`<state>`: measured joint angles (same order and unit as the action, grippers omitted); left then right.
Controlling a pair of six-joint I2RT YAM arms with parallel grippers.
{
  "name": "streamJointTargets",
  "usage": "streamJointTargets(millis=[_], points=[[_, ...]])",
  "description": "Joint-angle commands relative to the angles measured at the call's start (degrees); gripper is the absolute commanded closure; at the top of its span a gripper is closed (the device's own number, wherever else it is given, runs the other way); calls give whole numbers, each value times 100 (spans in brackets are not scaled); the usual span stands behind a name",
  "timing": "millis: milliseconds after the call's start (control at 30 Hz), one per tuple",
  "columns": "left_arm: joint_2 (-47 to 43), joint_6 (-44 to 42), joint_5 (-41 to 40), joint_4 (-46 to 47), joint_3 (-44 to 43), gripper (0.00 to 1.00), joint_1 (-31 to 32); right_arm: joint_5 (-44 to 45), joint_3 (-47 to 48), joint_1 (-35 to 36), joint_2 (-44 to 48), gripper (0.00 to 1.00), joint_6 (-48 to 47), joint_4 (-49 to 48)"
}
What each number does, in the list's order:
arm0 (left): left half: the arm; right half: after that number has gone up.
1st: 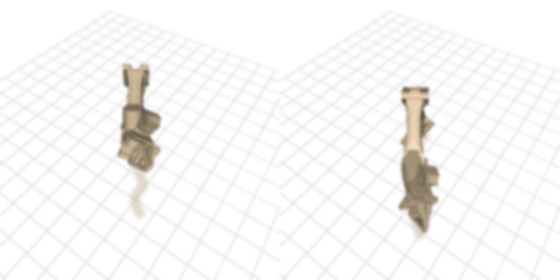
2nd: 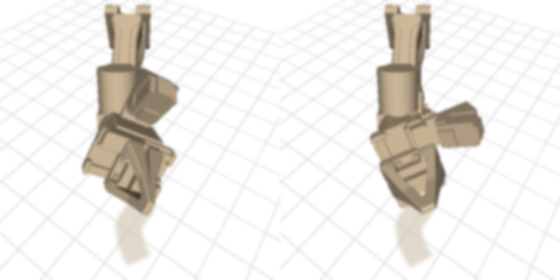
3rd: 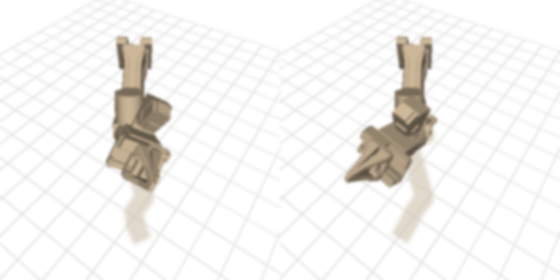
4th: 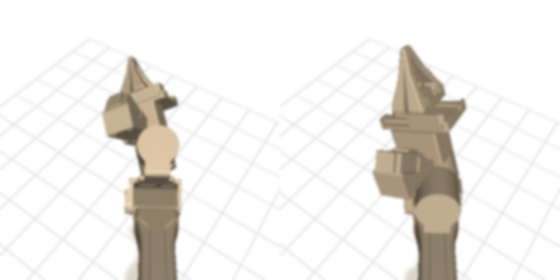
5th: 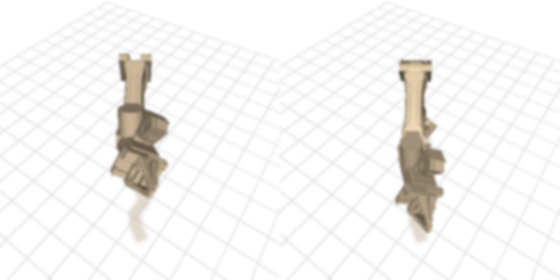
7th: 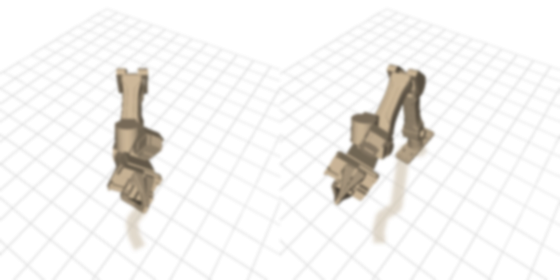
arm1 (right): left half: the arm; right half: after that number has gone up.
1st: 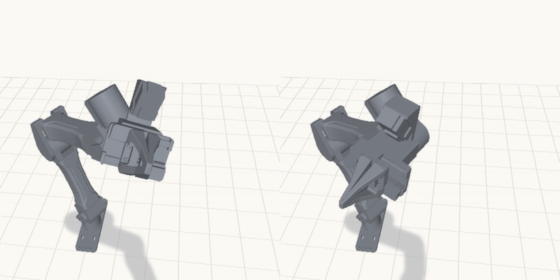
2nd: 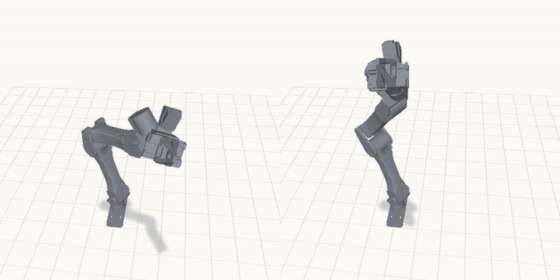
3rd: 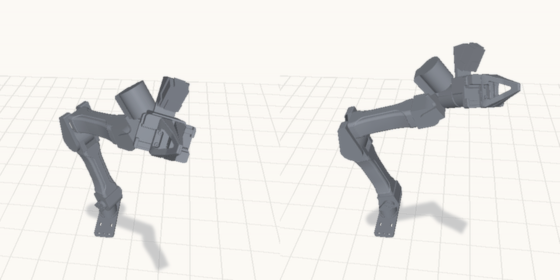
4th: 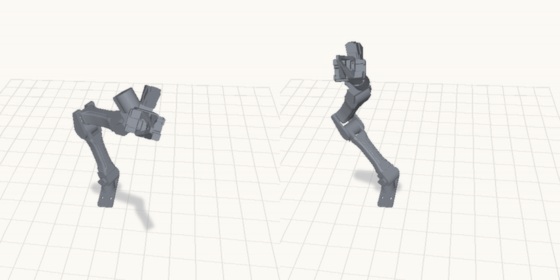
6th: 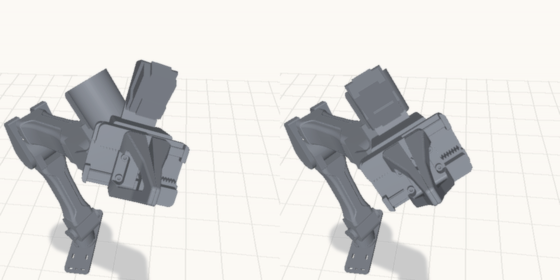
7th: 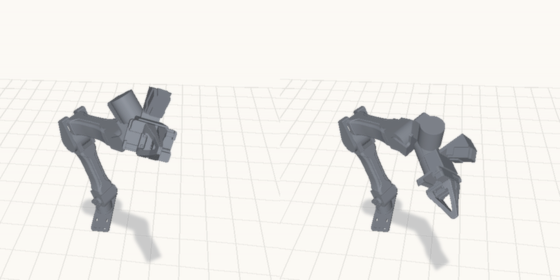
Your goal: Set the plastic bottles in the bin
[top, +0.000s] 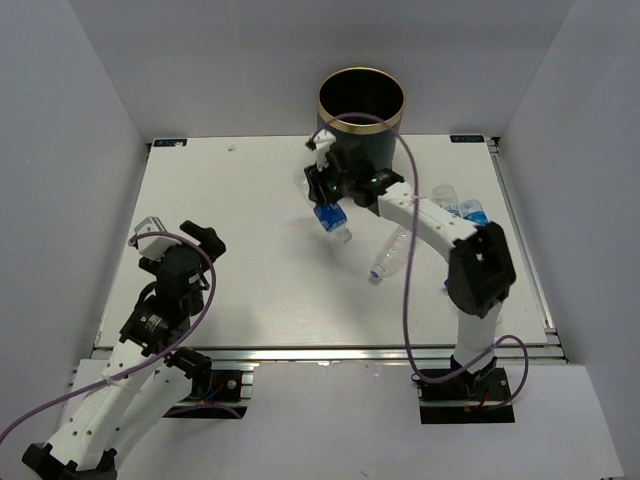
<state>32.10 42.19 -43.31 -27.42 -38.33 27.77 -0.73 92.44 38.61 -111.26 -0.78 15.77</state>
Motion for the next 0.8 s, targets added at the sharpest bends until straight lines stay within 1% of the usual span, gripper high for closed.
streamJointTargets(millis=[0, 33, 67, 133, 200, 233, 300, 333, 367, 400, 433, 467, 500, 533, 567, 600, 633, 700, 767], points=[[68, 165, -265, -324, -105, 2, 0, -789, 731, -55, 1246, 64, -291, -740], [112, 192, -283, -360, -105, 2, 0, -692, 749, -99, 1482, 64, -292, -1203], [130, 210, -292, -387, -87, 2, 0, -430, 827, -230, 1554, 64, -265, -1434], [200, 202, -257, -361, -96, 2, 0, -130, 942, -397, 1625, 70, -213, -2126], [244, 158, -222, -299, -122, 2, 0, 414, 1170, -687, 1555, 72, -125, -2541], [297, 140, -222, -282, -131, 2, 0, 555, 1249, -784, 1398, 73, -98, -2918], [341, 122, -204, -281, -175, 2, -8, 933, 1626, -1074, 1161, 73, 85, -3228], [358, 122, -178, -290, -184, 2, 0, 1013, 1810, -1258, 846, 72, 252, -3369], [385, 122, -152, -282, -193, 2, 0, 1135, 2004, -1320, 669, 67, 306, -3440], [402, 122, -125, -264, -184, 2, 0, 1163, 2423, -1382, 476, 61, 228, -3458], [403, 105, -90, -229, -193, 2, 0, 1128, 2732, -1487, 39, 57, 157, -3406], [411, 96, -64, -194, -254, 2, 0, 945, 3475, -1540, -192, 49, 104, -3057], [411, 79, -37, -176, -280, 2, 0, 874, 3830, -1567, -603, 40, 113, -2845], [403, 52, 15, -141, -307, 2, 0, 760, 4130, -1602, -772, 31, 52, -2669], [377, -70, 103, -10, -298, 2, -8, 280, 4324, -1637, -870, 17, -166, -2493], [359, -115, 164, 69, -281, 2, 0, 180, 4378, -1637, -914, 13, -264, -2482], [367, -167, 226, 140, -272, 2, 0, 126, 4344, -1646, -889, 11, -343, -2465], [437, -334, 463, 325, -280, 2, 0, 117, 4247, -1646, -801, 11, -397, -2299], [534, -457, 665, 334, -403, 2, 0, 117, 3870, -1637, -520, 11, -493, -2271]])
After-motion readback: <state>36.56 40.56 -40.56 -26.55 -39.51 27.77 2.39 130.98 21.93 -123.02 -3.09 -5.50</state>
